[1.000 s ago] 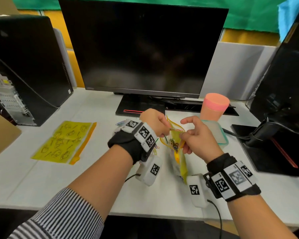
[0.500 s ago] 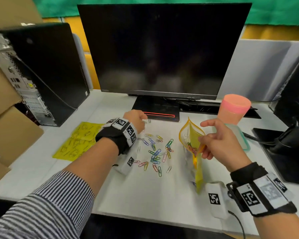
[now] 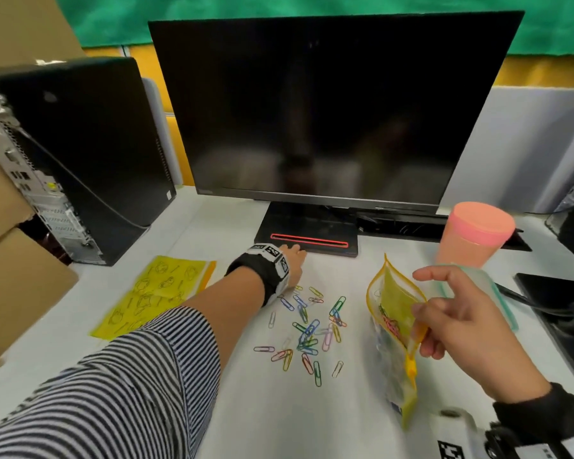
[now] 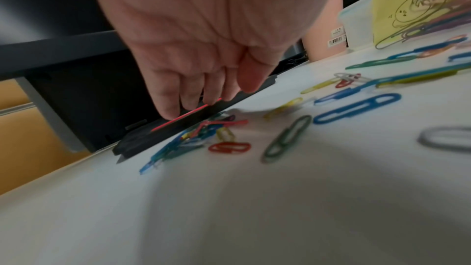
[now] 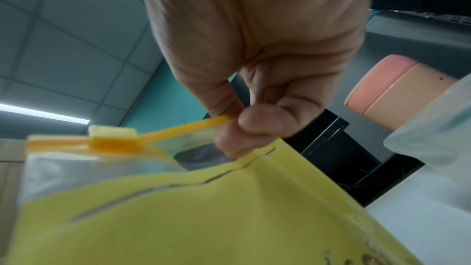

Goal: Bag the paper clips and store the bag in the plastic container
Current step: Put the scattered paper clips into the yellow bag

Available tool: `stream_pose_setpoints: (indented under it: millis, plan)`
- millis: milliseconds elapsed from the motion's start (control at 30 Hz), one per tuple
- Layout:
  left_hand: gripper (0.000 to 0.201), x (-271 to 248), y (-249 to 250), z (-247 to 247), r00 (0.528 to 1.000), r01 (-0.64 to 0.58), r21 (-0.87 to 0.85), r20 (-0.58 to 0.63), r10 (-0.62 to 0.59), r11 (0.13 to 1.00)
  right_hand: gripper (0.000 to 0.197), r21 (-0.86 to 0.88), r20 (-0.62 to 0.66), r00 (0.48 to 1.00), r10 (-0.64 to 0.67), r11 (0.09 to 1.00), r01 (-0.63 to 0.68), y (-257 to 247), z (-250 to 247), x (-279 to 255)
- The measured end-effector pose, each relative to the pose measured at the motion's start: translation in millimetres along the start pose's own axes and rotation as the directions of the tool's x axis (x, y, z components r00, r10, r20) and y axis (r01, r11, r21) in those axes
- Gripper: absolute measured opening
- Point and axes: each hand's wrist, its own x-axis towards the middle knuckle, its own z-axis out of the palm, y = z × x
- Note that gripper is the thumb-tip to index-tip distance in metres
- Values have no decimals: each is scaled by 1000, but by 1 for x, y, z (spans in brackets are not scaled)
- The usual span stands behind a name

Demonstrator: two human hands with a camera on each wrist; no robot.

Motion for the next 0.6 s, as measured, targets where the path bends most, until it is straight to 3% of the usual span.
stream_pose_setpoints:
  millis: [100, 333, 500, 600]
  plan:
    - [61, 20, -11, 17, 998, 57, -33, 17, -56, 998, 33, -4, 1, 1000, -9, 1000, 9, 0, -2, 0]
    - [47, -44, -8, 28, 994, 107, -156, -18, -111, 982, 34, 10, 8, 1000, -18, 1000, 18, 3, -1, 2]
    - [46, -78, 1, 33, 998, 21, -180, 57, -11, 983, 34, -1, 8, 1000, -29, 1000, 29, 3, -1, 1]
    - [44, -95, -4, 24, 999, -20, -305, -37, 9, 952, 33, -2, 14, 999, -40, 999, 40, 2, -1, -2]
